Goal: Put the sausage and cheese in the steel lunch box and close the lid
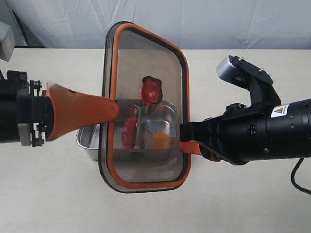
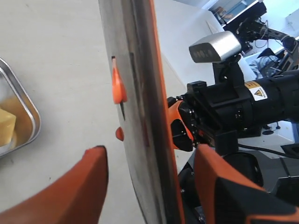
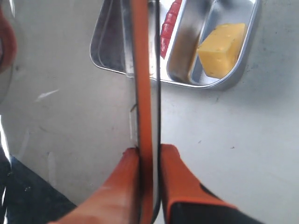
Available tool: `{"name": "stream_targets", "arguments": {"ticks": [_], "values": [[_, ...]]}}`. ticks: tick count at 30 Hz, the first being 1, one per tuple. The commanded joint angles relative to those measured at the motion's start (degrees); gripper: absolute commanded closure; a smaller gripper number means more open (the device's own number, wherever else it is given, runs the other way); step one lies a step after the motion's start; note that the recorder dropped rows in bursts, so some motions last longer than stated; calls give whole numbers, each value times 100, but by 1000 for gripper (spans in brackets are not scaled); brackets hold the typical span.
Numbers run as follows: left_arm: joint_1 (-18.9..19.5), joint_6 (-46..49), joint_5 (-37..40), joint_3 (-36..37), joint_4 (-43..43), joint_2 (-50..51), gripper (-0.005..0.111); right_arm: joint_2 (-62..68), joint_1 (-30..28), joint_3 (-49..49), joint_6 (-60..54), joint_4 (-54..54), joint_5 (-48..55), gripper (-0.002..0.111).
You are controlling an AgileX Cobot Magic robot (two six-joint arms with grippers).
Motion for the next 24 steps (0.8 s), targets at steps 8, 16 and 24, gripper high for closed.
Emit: {"name": "stream_targets", "arguments": {"ticks": [8,16,24], "values": [[-27,271,161,25,-305,391,69,-13,-12,-37,-52,-12,-77,109],[-27,353,161,25,-294,391,107,-13,-12,-37,-52,-12,-40,109],[-27,375,74,25,-294,391,107,-13,-12,-37,-52,-12,-17,109]]}}
